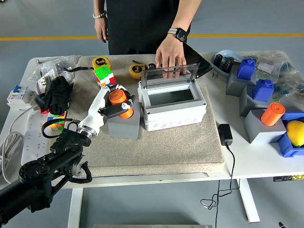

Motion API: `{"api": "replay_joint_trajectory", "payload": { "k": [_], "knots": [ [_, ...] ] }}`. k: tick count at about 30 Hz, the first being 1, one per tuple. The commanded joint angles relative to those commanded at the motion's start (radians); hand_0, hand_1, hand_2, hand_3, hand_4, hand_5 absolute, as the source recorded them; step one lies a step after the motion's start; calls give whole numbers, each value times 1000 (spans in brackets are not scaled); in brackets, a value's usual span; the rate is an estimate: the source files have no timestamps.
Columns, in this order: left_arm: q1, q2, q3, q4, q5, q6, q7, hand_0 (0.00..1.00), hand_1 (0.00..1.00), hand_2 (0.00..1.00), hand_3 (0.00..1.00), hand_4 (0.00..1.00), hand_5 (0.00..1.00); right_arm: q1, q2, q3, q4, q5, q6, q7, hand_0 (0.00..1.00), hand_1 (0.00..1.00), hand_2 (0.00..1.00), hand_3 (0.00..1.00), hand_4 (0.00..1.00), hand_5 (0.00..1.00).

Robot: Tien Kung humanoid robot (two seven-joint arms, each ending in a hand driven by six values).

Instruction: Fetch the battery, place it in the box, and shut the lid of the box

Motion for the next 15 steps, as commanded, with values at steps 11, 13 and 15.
{"api": "replay_joint_trajectory", "payload": {
  "k": [11,13,15],
  "knots": [
    [-6,-1,-31,-77,88,-4,20,207,251,231,208,586,2,1,1,13,1,-6,-6,7,729,663,651,590,991,600],
    [-6,2,-37,-90,100,-2,33,207,251,231,208,586,2,0,0,14,1,-6,-6,7,729,663,651,590,991,600],
    [-13,9,-40,-124,145,10,75,200,239,223,200,530,2,-1,-2,15,1,-5,-6,6,730,663,650,591,992,597]
  ]
}}
